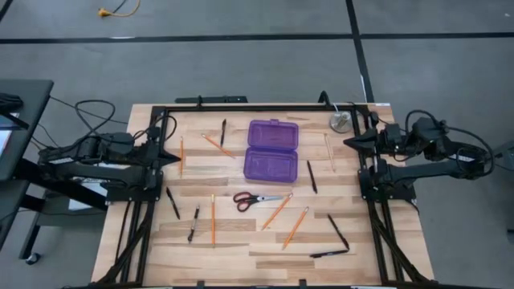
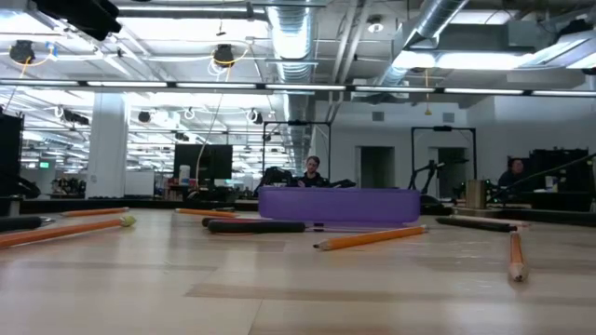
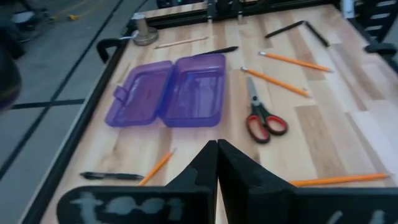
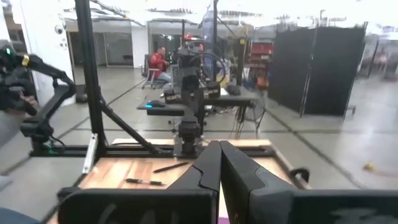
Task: Pick & place school supplies into a supply box
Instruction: Put the pink pencil into the pencil box
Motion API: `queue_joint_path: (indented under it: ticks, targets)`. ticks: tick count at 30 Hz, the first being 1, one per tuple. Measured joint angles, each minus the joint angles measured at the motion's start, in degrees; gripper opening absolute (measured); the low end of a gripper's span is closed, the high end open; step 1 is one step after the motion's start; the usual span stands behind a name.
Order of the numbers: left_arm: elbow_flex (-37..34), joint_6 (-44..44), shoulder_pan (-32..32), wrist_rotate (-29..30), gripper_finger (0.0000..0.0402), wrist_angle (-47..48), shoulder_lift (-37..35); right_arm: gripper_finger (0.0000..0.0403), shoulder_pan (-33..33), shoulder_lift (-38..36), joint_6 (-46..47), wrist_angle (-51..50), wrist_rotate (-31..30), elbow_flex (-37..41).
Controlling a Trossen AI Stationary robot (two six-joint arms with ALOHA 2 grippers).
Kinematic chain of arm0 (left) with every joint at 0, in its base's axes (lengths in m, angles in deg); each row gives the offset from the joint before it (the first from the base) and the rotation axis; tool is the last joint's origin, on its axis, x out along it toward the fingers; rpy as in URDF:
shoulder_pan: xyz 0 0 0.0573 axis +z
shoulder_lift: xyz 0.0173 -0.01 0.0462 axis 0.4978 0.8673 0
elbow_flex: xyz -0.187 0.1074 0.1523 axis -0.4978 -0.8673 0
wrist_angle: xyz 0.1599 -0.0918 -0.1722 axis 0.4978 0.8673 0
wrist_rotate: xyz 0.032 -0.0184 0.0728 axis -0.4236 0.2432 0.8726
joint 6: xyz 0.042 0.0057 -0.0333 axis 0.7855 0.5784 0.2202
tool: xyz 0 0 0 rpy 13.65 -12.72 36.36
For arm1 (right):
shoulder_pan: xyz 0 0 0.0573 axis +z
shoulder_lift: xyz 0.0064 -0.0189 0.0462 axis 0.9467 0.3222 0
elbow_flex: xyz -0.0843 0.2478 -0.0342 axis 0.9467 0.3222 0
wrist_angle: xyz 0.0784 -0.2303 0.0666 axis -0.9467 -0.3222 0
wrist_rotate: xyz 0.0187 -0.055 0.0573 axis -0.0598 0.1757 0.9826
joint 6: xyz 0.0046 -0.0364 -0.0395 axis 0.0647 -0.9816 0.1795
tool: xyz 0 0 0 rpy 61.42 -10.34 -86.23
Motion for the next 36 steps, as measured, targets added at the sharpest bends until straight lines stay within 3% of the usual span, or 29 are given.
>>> queue_joint_path:
  ticks: [10,15,19,25,31,36]
  targets:
    - [0.0,-0.33,0.0,-0.25,0.0,-1.3,0.0,0.0,0.04,0.01,4.85,7.68,0.24,0.0]
    - [0.01,-1.05,0.0,-0.24,0.0,-3.82,0.0,0.0,0.04,0.02,-0.84,14.45,-0.62,0.0]
    - [0.0,-1.25,0.0,0.6,0.0,-6.17,0.0,0.0,0.04,0.22,-2.58,19.23,-7.88,-0.01]
    - [0.0,-0.12,0.0,0.6,0.0,-9.54,0.0,0.0,0.02,1.4,-2.54,20.48,-26.64,-0.07]
    - [0.0,0.67,0.0,1.15,0.0,-11.46,1.57,0.0,-0.29,5.76,-2.64,12.75,-28.12,-0.07]
    - [0.02,-1.4,0.01,1.9,0.0,-13.3,6.16,0.0,-4.79,12.63,4.8,2.08,-30.25,-1.67]
